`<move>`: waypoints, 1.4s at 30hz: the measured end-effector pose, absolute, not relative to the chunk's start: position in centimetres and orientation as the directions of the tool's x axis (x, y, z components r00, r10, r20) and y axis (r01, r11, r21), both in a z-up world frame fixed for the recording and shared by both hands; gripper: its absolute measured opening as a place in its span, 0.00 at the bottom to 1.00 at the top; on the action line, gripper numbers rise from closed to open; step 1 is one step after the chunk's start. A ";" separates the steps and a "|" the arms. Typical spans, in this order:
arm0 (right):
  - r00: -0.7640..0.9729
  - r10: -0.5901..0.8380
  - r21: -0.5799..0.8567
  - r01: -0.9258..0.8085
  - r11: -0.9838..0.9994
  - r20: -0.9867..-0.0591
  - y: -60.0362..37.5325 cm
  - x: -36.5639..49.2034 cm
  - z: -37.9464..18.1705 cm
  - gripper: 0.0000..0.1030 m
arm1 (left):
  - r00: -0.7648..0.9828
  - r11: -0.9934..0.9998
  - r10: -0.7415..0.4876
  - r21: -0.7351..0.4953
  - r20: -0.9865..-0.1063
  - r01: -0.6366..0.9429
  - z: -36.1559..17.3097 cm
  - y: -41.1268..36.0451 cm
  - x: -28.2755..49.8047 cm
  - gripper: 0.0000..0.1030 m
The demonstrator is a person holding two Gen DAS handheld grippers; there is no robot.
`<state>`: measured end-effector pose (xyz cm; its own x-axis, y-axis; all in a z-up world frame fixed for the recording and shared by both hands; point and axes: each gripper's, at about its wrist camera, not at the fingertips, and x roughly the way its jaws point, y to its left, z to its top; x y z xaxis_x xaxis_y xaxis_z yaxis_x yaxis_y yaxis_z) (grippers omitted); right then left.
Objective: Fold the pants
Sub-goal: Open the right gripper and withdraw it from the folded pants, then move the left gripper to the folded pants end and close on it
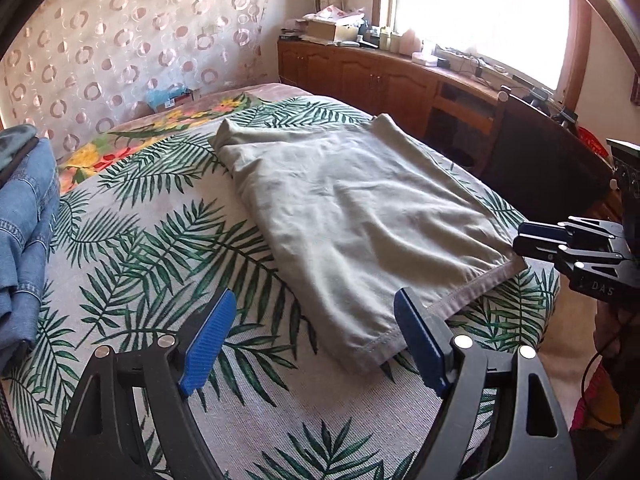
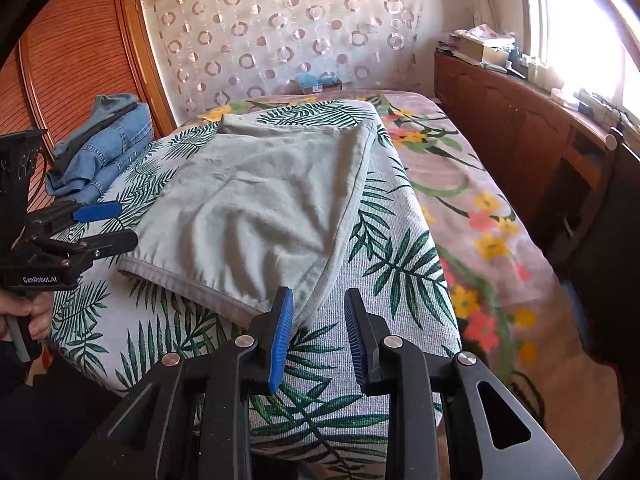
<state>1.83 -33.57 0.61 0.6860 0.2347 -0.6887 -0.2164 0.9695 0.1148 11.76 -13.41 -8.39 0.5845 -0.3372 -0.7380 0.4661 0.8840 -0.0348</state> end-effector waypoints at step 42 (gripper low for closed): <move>0.677 0.268 0.144 -0.234 0.961 -0.686 -33.0 2.9 -0.2 0.24 | 0.472 0.846 -0.450 -0.191 -0.758 0.498 -9.9 -13.3 10.8 0.32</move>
<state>2.90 -33.02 -0.20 0.6769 0.2678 -0.6856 -0.2342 0.9614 0.1443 10.82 -13.28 -9.89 0.4722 -0.4497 -0.7582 0.4981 0.8457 -0.1914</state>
